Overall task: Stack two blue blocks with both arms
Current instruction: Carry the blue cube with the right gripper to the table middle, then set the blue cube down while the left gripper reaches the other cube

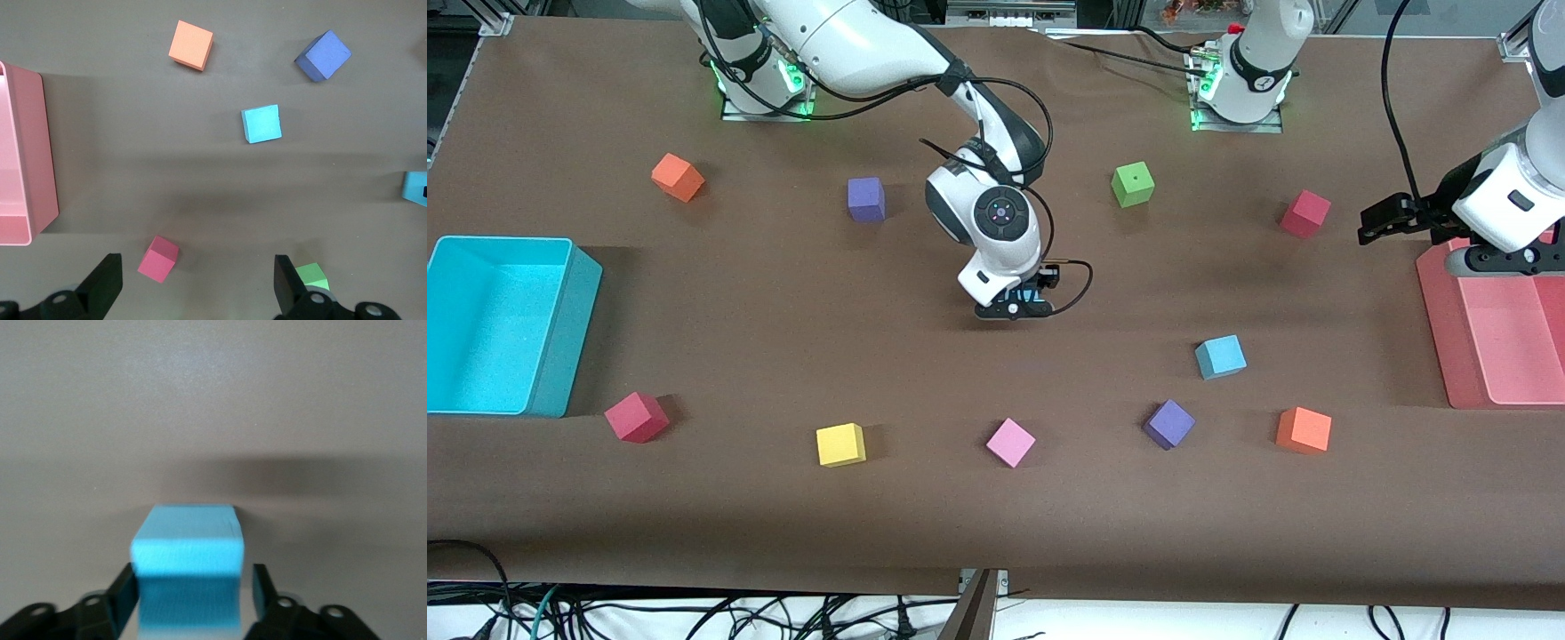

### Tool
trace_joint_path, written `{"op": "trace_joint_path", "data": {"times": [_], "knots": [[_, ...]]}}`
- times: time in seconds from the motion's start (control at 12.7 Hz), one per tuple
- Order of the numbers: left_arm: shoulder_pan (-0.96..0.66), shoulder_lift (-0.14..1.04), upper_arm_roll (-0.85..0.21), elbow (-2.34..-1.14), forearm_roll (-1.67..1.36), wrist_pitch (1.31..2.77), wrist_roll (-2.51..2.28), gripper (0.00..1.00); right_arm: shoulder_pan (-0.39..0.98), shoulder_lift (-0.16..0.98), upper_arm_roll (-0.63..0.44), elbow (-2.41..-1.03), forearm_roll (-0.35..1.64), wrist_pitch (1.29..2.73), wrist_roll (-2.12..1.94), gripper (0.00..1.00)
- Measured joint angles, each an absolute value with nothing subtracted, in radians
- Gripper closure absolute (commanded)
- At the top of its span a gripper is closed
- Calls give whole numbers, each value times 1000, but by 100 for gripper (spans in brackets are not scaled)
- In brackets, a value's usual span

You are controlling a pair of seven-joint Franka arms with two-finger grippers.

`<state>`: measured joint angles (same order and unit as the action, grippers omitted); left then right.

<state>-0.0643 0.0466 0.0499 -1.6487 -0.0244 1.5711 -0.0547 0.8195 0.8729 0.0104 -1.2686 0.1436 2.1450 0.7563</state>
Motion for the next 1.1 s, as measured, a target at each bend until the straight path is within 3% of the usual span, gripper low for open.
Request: {"op": "trace_joint_path", "data": {"times": [0.39, 0.79, 1.1], "knots": [[-64, 47, 50, -1649, -24, 1571, -55, 0, 819, 864, 1, -1234, 141, 2081, 702, 0], [-53, 52, 56, -1649, -50, 1571, -55, 0, 707, 755, -27, -1218, 142, 1920, 99, 0], [-62, 105, 41, -1650, -89, 1629, -63, 0, 588, 720, -23, -1219, 228, 1883, -241, 0]]}}
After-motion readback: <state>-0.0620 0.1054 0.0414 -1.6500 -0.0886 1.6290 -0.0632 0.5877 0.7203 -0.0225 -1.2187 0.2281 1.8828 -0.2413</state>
